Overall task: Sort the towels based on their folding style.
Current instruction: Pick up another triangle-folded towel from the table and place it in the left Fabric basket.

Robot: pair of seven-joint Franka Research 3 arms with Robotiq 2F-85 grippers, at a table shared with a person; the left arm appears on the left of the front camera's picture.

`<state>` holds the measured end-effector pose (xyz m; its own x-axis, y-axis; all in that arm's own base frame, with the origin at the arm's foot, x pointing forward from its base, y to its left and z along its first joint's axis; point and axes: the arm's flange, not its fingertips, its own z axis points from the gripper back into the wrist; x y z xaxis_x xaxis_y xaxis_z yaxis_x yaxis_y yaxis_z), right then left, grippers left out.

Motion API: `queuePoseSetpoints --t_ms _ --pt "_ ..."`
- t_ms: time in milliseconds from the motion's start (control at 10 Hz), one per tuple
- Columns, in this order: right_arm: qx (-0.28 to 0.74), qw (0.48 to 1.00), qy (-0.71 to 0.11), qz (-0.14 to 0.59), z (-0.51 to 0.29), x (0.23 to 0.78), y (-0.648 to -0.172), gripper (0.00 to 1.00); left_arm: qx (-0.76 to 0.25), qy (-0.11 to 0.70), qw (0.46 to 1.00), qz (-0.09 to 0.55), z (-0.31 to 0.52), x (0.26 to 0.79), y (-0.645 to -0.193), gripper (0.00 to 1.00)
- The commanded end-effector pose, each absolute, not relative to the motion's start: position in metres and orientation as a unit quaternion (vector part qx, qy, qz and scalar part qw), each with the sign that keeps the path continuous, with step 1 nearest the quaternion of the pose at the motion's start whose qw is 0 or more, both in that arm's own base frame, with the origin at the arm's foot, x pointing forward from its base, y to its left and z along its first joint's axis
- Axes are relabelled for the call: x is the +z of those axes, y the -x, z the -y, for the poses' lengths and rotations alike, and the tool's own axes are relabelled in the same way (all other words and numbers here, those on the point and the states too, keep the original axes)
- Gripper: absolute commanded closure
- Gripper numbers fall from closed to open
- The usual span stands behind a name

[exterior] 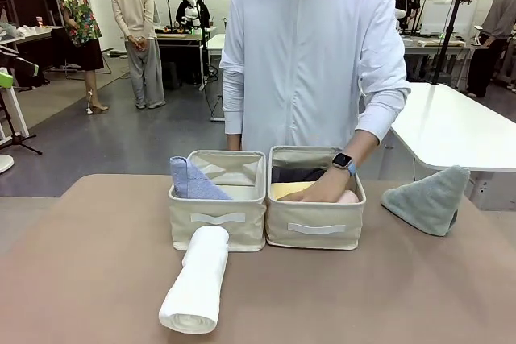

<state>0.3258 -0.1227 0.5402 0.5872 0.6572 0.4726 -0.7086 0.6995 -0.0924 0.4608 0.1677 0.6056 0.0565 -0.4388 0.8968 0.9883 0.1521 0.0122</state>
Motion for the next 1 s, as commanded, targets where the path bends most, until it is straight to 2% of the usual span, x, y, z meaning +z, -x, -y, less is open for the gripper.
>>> queuePoseSetpoints --t_ms 0,200,600,800,900 --pt "0.376 0.893 -0.058 0.239 0.123 0.546 -0.329 0.00 -0.557 0.342 0.638 0.408 -0.170 0.608 -0.461 0.00" --pt "0.382 0.889 -0.055 0.248 0.125 0.544 -0.326 0.00 -0.557 0.342 0.638 0.408 -0.170 0.608 -0.461 0.00" --pt "0.426 0.880 0.058 0.202 0.063 0.549 -0.407 0.00 -0.557 0.342 0.638 0.408 -0.170 0.608 -0.461 0.00" --pt "0.428 0.889 0.043 0.157 0.046 0.536 -0.447 0.00 -0.557 0.342 0.638 0.408 -0.170 0.608 -0.461 0.00" --pt "0.426 0.893 -0.007 0.147 0.039 0.532 -0.464 0.00 -0.557 0.342 0.638 0.408 -0.170 0.608 -0.461 0.00"
